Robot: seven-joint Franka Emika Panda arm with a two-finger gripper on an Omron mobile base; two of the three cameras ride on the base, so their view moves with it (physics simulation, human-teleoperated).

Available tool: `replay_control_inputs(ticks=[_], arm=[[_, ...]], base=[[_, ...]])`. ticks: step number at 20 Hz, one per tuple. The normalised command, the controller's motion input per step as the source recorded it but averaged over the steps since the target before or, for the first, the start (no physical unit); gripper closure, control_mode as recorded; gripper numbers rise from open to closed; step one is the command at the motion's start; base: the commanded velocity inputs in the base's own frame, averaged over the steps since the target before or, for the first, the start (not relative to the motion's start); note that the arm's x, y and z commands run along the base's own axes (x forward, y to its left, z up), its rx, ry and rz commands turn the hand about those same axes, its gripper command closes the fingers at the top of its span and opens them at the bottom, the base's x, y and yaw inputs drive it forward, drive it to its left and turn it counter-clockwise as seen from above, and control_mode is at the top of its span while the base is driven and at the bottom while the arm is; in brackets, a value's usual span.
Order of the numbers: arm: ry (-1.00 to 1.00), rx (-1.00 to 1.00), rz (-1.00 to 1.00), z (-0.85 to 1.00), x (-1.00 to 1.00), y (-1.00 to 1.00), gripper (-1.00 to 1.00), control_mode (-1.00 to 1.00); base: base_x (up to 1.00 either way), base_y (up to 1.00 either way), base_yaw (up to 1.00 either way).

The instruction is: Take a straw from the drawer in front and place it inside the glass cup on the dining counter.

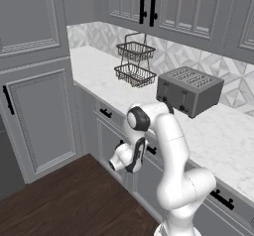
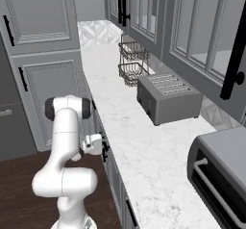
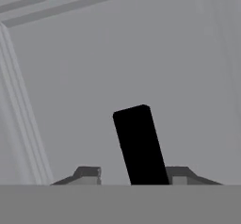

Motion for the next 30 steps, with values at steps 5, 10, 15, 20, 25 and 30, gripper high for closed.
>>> replay_control_inputs(ticks=[5,10,15,20,25,30], arm=[[0.00,0.00,0.09,0.00,-0.44,0.92,1.00,-1.00],[0.04,0.01,0.08,0.00,-0.38,1.00,1.00,-1.00],[0.13,0.05,0.07,0.00,-0.32,1.00,1.00,-1.00],[0.18,0.05,0.04,0.00,-0.24,1.00,1.00,-1.00],[0.16,0.03,0.03,0.00,-0.23,1.00,1.00,-1.00],[0.18,0.15,0.00,0.11,-0.07,0.69,-1.00,-1.00]], base=[[0.00,0.00,0.00],[0.00,0.00,0.00],[0.00,0.00,0.00],[0.00,0.00,0.00],[0.00,0.00,0.00],[0.00,0.00,0.00]])
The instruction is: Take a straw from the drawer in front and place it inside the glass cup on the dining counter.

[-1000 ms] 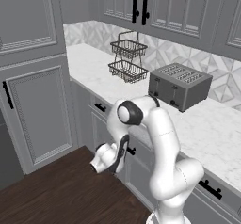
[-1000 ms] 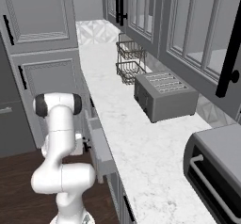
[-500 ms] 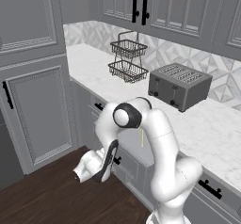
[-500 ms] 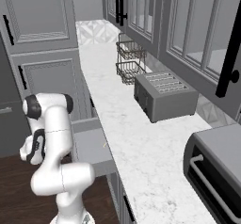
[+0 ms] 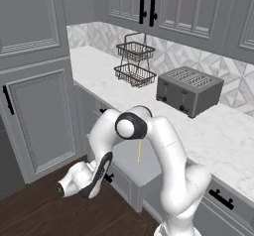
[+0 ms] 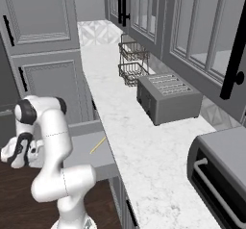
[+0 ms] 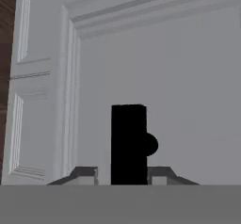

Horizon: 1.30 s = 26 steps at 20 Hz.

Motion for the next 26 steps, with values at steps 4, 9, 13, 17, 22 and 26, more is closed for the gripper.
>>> replay_control_inputs(ticks=[4,9,13,17,22,26], arm=[[0.34,0.43,0.00,0.58,-0.09,0.18,-1.00,-1.00],[0.41,0.61,0.02,0.77,-0.12,0.00,-1.00,-1.00],[0.12,0.42,0.01,0.97,-0.18,-0.21,-1.00,-1.00],[0.00,0.25,0.00,1.00,-0.02,-0.44,-1.00,-1.00],[0.04,0.14,0.00,0.66,0.14,-0.64,-1.00,-1.00],[0.10,0.04,0.00,-0.03,0.50,-0.74,-1.00,-1.00]], base=[[0.00,0.00,0.00],[0.00,0.00,0.00],[0.00,0.00,0.00],[0.00,0.00,0.00],[0.00,0.00,0.00],[0.00,0.00,0.00]])
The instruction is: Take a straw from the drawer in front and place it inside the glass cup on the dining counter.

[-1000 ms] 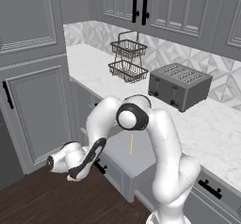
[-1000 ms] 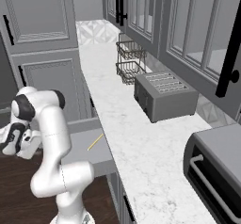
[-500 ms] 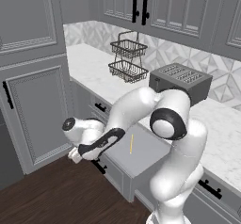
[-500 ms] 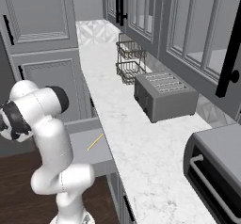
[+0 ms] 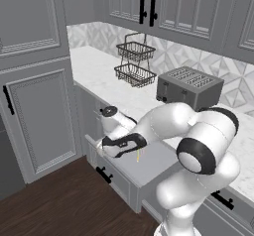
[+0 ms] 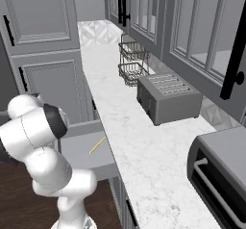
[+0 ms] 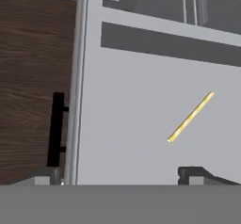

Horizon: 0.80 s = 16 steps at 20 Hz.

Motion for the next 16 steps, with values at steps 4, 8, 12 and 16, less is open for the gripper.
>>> replay_control_inputs(ticks=[4,8,12,16], arm=[[0.15,0.10,0.00,-0.20,0.49,-0.71,-1.00,-1.00],[0.16,0.10,0.00,-0.37,0.37,-0.43,-1.00,-1.00],[0.14,0.07,0.00,-0.57,0.35,-0.20,-1.00,-1.00],[0.11,0.02,0.00,-0.55,0.10,0.05,-1.00,-1.00]], base=[[0.00,0.00,0.00],[0.00,0.00,0.00],[0.00,0.00,0.00],[0.00,0.00,0.00]])
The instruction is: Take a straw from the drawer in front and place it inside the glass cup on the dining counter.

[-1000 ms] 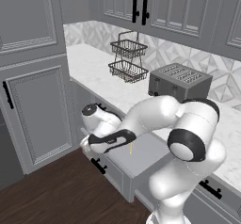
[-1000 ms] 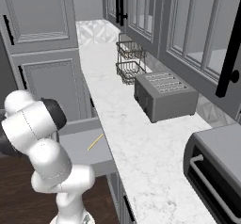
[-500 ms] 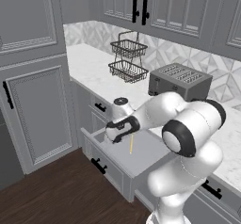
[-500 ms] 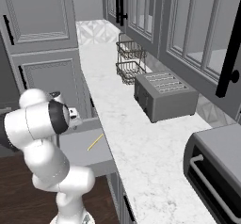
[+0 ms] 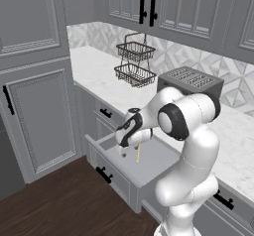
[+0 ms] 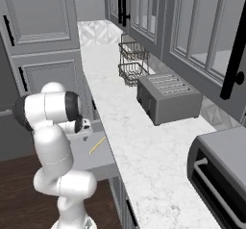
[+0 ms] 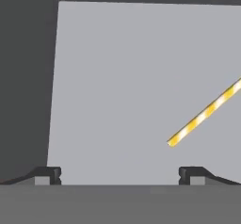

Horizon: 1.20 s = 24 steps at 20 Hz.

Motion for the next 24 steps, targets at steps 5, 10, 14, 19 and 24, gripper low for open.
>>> replay_control_inputs(ticks=[5,10,14,19,24], arm=[[0.06,0.00,0.00,-0.47,0.00,0.22,-1.00,-1.00],[0.02,0.00,0.00,-0.32,-0.01,0.42,-1.00,-1.00],[0.02,0.00,0.00,-0.06,-0.24,0.90,-1.00,-1.00],[0.00,0.00,0.00,0.00,-0.53,1.00,-1.00,-1.00],[0.00,0.00,-0.12,0.27,-0.05,0.27,-1.00,-1.00]], base=[[0.00,0.00,0.00],[0.00,0.00,0.00],[0.00,0.00,0.00],[0.00,0.00,0.00],[0.00,0.00,0.00]])
